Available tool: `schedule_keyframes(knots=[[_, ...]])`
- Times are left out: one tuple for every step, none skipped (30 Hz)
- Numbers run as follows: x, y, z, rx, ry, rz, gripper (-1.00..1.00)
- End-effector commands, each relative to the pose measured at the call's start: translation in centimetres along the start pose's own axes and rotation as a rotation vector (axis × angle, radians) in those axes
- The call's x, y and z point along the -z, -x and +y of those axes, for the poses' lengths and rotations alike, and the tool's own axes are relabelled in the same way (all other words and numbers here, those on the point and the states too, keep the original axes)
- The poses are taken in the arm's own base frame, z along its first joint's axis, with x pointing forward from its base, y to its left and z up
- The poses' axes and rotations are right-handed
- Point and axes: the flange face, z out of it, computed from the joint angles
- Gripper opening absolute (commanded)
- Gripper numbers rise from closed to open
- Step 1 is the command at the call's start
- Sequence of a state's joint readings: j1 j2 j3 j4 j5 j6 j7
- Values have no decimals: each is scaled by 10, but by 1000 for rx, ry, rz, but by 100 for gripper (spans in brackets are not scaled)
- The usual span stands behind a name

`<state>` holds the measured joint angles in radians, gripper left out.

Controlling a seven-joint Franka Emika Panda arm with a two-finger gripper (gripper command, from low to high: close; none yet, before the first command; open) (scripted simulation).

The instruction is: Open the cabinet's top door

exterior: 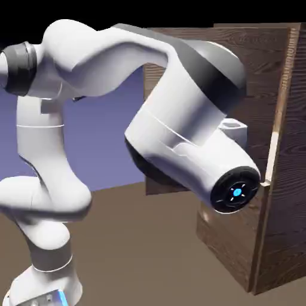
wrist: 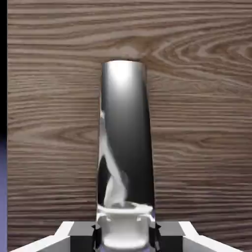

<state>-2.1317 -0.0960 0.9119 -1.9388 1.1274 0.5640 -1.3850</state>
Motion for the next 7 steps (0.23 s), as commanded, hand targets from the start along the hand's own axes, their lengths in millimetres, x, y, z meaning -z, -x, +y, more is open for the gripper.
schedule_keyframes(knots=[[6, -1, 0, 0, -8, -11, -100], [10, -3, 2, 0, -21, -23, -100], [15, -5, 4, 0, -33, -36, -100], [19, -7, 6, 0, -46, -49, -100], [23, -9, 8, 0, -59, -62, -100], [25, -10, 9, 0, -64, -67, -100], [25, -10, 9, 0, -64, -67, 100]])
